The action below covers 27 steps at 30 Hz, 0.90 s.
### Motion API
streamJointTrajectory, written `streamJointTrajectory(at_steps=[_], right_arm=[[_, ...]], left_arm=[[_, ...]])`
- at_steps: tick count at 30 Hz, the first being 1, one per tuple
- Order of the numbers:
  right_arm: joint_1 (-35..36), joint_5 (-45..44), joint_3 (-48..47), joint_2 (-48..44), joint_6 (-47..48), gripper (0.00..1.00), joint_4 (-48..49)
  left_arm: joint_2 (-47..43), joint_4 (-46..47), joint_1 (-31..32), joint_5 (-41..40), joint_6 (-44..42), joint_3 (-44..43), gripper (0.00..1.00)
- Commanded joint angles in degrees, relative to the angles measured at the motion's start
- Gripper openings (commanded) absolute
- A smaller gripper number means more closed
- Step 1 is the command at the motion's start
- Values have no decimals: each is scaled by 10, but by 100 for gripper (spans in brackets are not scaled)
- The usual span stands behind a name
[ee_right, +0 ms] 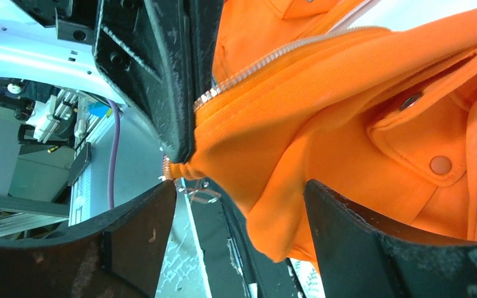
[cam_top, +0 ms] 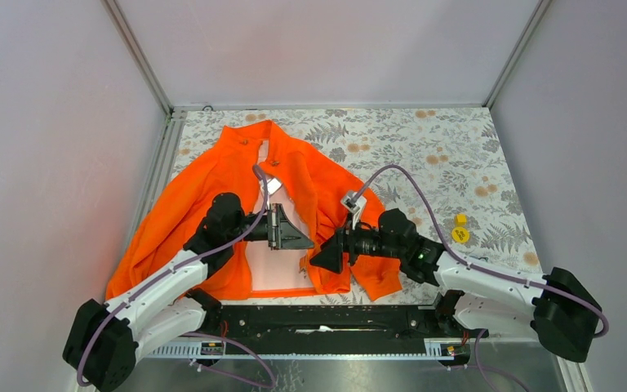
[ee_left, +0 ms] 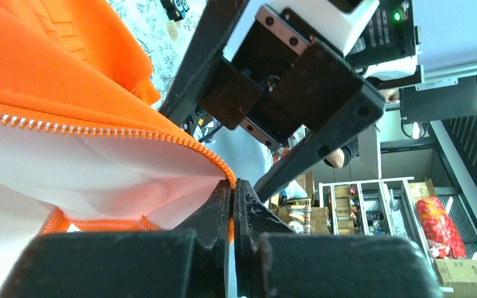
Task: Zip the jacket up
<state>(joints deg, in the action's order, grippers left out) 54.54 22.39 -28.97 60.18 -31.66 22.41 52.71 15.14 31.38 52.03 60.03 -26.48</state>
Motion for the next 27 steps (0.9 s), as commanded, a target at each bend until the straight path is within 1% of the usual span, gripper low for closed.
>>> streamJointTrajectory(at_steps=[1,3,6,9,11,16,18,21,25,26,27], right_arm=[[-23,77,17,22,-3,82,141],[-24,96,19,34,-2,81,173],[-23,96,21,41,6,80,203],[-23,105,22,51,4,75,229],[-23,116,25,58,-5,64,255],[-23,124,39,53,-5,27,257],[-23,131,44,46,-5,17,254],[-24,132,42,34,4,0,222],[-24,131,33,21,16,0,175],[-24,127,29,18,15,0,163],[-25,116,23,15,13,0,148]], left_arm=[[0,90,-2,36,27,11,0],[2,93,-2,38,28,12,0],[4,104,-2,42,32,16,0],[5,109,-2,43,32,19,0],[7,106,-2,44,27,20,0],[4,75,-2,36,3,16,0],[4,66,-2,30,-4,16,0],[7,31,-2,24,-32,5,0],[6,-74,-2,-18,-98,-29,0],[6,-103,-2,-32,-115,-38,4],[5,-130,-2,-47,-127,-46,14]])
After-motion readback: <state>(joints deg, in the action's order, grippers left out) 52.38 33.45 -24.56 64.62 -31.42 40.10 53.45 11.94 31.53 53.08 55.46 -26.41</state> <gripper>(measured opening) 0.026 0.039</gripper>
